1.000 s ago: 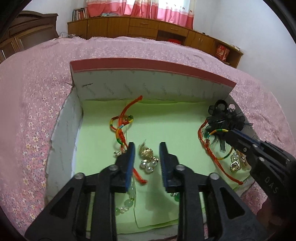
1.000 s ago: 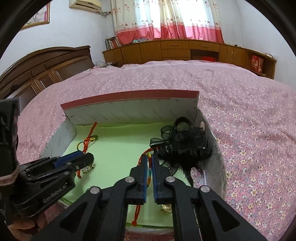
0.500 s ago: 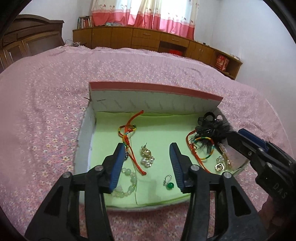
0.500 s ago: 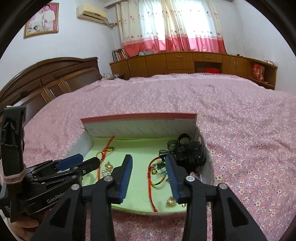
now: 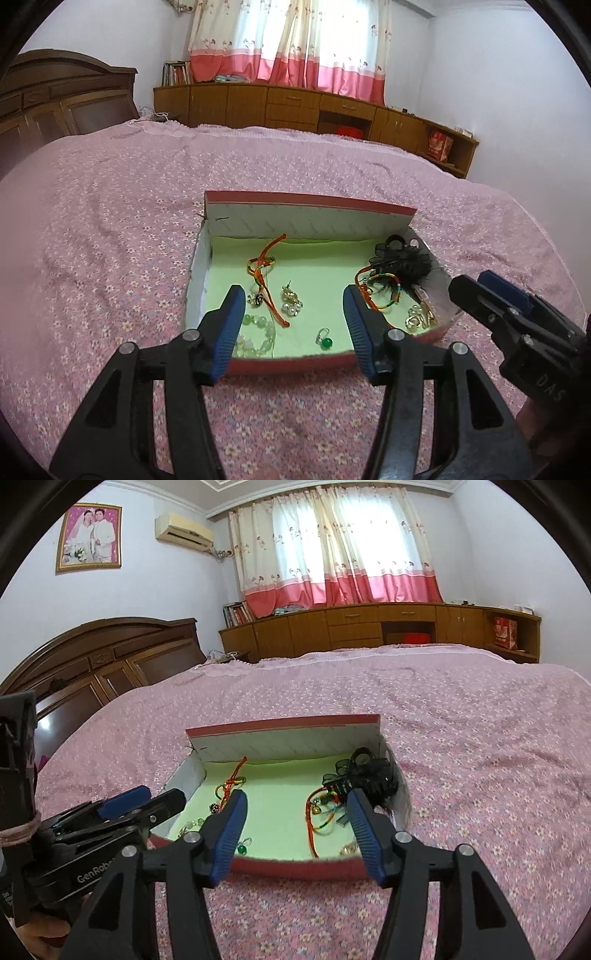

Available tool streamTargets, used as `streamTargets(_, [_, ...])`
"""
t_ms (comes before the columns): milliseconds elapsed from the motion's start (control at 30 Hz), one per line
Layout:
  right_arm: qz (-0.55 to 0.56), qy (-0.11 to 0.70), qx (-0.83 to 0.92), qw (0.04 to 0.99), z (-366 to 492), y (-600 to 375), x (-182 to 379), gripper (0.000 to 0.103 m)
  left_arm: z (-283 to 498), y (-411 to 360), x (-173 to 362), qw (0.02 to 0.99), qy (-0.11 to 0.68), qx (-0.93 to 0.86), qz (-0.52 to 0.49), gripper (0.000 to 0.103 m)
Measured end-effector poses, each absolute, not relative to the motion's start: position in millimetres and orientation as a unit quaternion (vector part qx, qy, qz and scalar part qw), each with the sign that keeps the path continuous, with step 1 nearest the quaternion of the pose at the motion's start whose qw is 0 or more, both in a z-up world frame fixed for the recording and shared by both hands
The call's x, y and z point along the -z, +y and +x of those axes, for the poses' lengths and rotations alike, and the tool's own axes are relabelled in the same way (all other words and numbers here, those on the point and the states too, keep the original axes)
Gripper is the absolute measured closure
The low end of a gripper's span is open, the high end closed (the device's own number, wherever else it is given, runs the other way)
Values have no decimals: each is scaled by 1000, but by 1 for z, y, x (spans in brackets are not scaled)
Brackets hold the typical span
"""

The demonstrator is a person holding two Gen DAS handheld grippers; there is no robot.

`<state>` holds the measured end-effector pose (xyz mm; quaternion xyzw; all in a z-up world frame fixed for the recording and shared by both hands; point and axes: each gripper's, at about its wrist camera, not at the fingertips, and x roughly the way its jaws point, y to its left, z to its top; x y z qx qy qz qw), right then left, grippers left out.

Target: Organize jewelry

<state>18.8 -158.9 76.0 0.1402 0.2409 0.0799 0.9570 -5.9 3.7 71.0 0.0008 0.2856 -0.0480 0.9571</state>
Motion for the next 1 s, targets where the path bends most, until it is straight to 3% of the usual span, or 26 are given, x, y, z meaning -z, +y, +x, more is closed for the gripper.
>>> streamTargets(300, [143, 231, -63, 960, -10, -162, -67, 36, -24, 8, -68, 961, 276, 26, -4, 51])
streamTargets(1000, [122, 230, -51, 964, -30, -154, -49, 36, -41, 11, -57, 960, 280, 2, -3, 51])
